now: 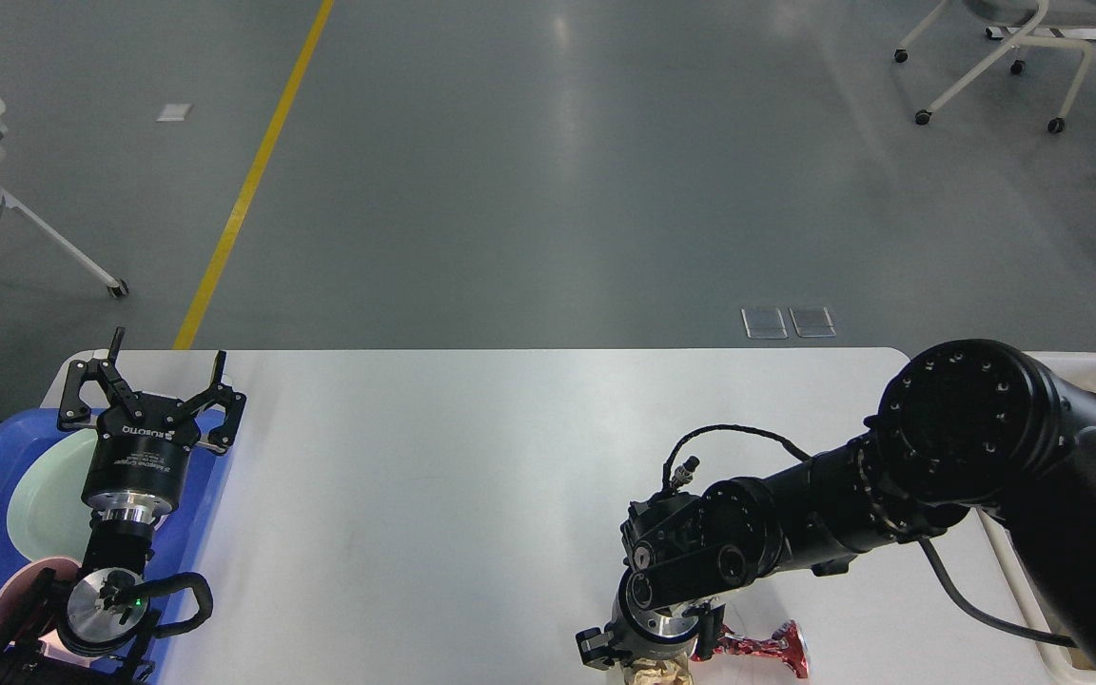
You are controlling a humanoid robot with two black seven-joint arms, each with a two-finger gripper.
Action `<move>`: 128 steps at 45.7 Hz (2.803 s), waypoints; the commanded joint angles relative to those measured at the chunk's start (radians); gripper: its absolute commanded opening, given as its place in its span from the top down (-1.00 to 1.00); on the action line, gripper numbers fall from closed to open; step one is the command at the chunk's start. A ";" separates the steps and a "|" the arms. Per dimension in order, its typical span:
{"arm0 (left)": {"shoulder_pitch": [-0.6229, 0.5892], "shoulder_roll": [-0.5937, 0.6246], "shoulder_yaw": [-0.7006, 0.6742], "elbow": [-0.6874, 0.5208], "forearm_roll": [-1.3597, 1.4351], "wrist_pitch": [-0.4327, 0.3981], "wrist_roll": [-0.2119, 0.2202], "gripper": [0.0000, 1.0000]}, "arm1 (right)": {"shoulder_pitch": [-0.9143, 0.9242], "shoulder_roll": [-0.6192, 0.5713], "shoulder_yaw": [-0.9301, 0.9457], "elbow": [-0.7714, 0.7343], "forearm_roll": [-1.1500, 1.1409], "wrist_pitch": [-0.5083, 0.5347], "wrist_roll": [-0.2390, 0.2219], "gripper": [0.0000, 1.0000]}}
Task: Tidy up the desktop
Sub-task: 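Close the right gripper on the brown paper wad, then lift the paper wad and carry it over the white bin, then lower the paper wad into the bin and open the right gripper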
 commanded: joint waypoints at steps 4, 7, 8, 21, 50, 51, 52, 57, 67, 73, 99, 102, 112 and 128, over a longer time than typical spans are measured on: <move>0.000 0.000 0.001 0.000 0.000 0.000 0.000 -0.93 | 0.007 -0.003 0.000 0.000 0.016 0.011 0.002 1.00; 0.000 0.000 0.000 0.001 0.000 0.000 0.000 -0.93 | 0.017 -0.006 0.001 0.003 0.019 0.015 0.002 1.00; 0.000 0.000 0.000 0.000 0.000 0.000 0.000 -0.93 | 0.018 -0.009 0.000 0.003 0.024 0.014 0.002 1.00; 0.000 0.000 0.000 0.001 0.000 0.000 0.000 -0.93 | 0.086 -0.020 0.000 0.035 0.136 0.015 0.002 1.00; 0.000 0.000 0.000 0.000 0.000 0.000 0.000 -0.93 | 0.696 -0.358 -0.146 0.363 0.431 0.229 0.010 1.00; 0.000 0.000 0.000 0.001 0.000 0.000 0.000 -0.93 | 0.717 -0.367 -0.155 0.382 0.431 0.232 0.011 1.00; 0.000 0.000 0.000 0.000 0.000 0.000 0.000 -0.93 | 0.736 -0.371 -0.164 0.397 0.431 0.232 0.013 1.00; 0.000 0.000 0.000 0.000 0.000 0.001 0.000 -0.93 | 0.814 -0.373 -0.210 0.455 0.437 0.229 0.054 1.00; 0.000 0.000 0.000 0.000 0.000 0.000 0.000 -0.93 | 0.863 -0.368 -0.331 0.471 0.438 0.226 0.189 1.00; 0.000 0.000 0.000 0.000 0.000 0.000 0.000 -0.93 | 0.862 -0.379 -0.362 0.463 0.435 0.227 0.189 1.00; 0.002 0.000 0.000 0.001 0.000 0.000 0.000 -0.93 | 0.548 -0.839 -0.585 0.095 0.420 0.213 0.188 1.00; 0.002 0.000 0.000 0.000 0.000 0.000 0.000 -0.93 | 0.474 -0.862 -0.574 0.011 0.417 0.213 0.188 1.00; 0.002 0.000 0.000 0.001 0.000 0.000 0.000 -0.93 | 0.126 -0.872 -0.410 -0.285 0.411 0.174 0.188 1.00; 0.002 0.000 0.000 0.001 0.000 0.000 0.000 -0.93 | -0.397 -0.784 -0.144 -0.606 0.404 -0.199 0.189 1.00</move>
